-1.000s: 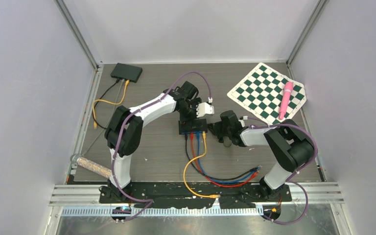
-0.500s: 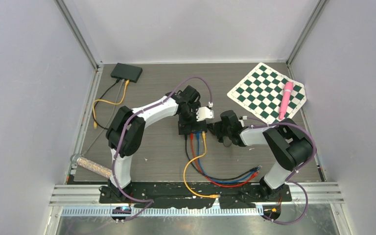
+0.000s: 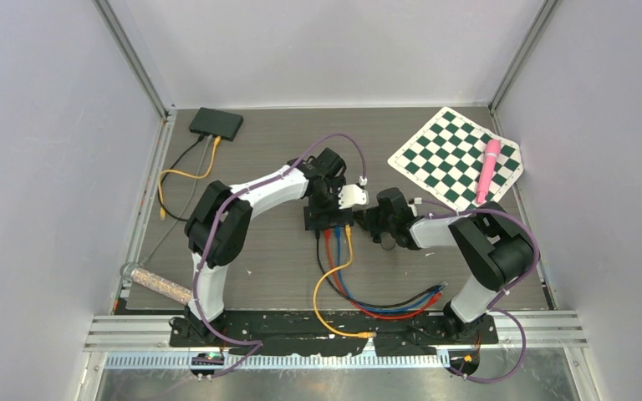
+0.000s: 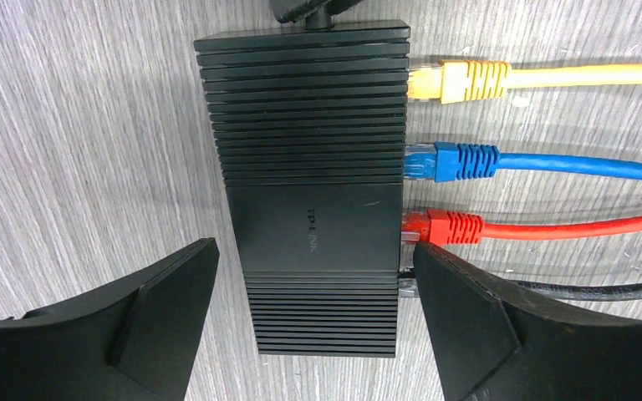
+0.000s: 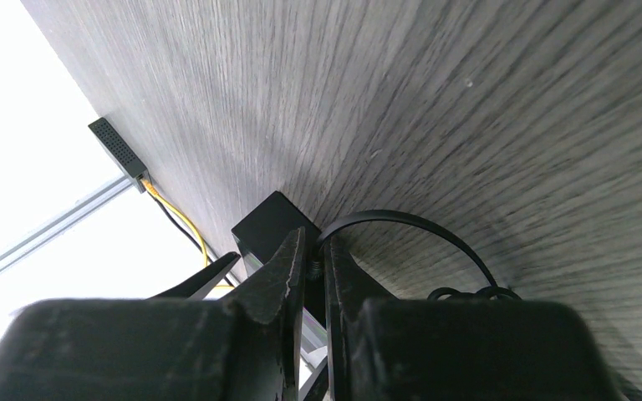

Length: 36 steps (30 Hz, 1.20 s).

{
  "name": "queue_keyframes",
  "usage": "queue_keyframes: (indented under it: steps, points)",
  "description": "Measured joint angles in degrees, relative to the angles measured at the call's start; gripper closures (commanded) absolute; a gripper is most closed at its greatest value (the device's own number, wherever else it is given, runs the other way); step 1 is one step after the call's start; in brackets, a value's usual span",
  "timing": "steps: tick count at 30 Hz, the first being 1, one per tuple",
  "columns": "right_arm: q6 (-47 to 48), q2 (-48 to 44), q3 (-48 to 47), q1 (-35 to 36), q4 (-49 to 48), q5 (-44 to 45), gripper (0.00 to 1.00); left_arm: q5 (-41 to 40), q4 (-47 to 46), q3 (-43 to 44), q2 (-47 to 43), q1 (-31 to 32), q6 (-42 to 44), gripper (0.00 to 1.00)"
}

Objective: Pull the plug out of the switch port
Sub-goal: Pull the connector from the switch port.

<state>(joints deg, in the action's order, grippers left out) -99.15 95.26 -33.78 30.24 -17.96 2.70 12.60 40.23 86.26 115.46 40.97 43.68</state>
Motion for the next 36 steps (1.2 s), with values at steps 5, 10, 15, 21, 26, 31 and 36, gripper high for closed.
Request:
queue_keyframes:
  steps: [5,10,15,21,26,31,36]
  points:
    - [0.0,0.0,0.0,0.0,0.0,0.0,0.95,-0.31,-0.13,-0.04,-0.02,0.0,0.07,0.1]
    - [0.0,0.0,0.0,0.0,0.0,0.0,0.95,-0.9,0.0,-0.04,-0.02,0.0,0.13,0.26]
    - [0.0,0.0,0.0,0.0,0.0,0.02,0.95,-1.09,0.39,-0.02,-0.02,0.0,0.09,0.35]
    - [0.0,-0.02,0.04,0.0,-0.11,0.2,0.95,-1.29,1.18,0.9,0.44,0.0,0.0,0.54]
    - [0.35,-0.44,0.15,-0.13,0.0,0.68,0.95,-1.2,1.29,1.09,0.59,0.02,-0.04,0.57]
    - [1.51,-2.19,0.66,-0.96,0.46,0.74,0.95,-0.98,0.85,1.27,0.55,0.13,-0.39,0.58]
    - [3.87,-3.96,1.18,-3.48,0.26,-1.51,0.95,-0.63,-0.74,1.6,0.52,0.5,-1.64,0.58]
